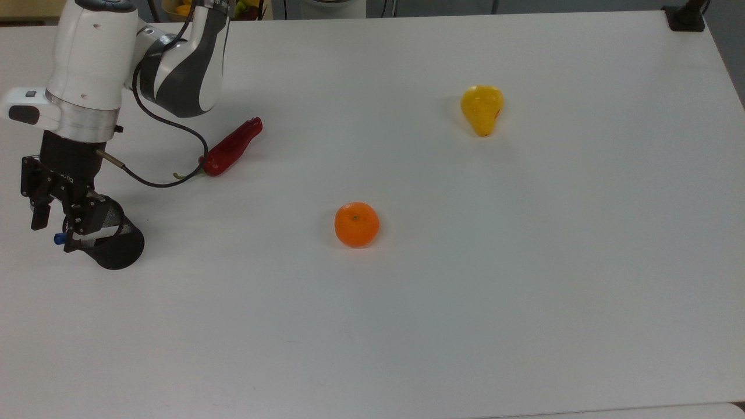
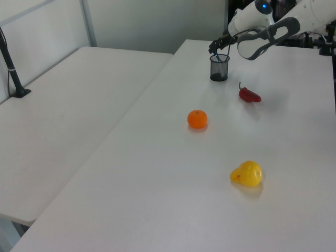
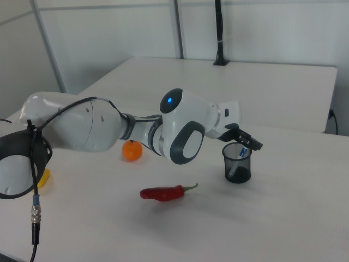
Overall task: Take marker pen
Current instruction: 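Close the gripper on the blue-capped marker inside the cup, then lift the marker up out of the pen cup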
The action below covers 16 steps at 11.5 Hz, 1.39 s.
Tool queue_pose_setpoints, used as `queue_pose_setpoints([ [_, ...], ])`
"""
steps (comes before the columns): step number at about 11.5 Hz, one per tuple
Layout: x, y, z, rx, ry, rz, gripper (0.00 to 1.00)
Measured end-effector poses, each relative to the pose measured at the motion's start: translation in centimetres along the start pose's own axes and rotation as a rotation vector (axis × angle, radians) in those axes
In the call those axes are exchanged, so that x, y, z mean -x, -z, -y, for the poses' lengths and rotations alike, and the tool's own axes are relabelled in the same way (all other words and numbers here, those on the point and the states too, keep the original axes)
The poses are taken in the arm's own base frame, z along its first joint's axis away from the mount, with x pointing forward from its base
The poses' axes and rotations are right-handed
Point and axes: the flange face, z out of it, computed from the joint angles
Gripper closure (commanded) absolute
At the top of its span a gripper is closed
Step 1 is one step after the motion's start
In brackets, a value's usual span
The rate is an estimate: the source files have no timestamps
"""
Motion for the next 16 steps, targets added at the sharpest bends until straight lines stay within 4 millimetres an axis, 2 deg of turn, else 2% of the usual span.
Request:
queue_pose_setpoints([
  [6, 0.6, -0.7, 0.4, -0.002, 0.007, 0.008, 0.87],
  [8, 0.6, -0.7, 0.6, -0.004, 0.009, 0.008, 0.99],
  [13, 0.1, -0.4, 0.9, -0.008, 0.011, -0.002, 1.0],
  [16, -1.9, 1.2, 0.9, -0.016, 0.004, -0.047, 1.0],
])
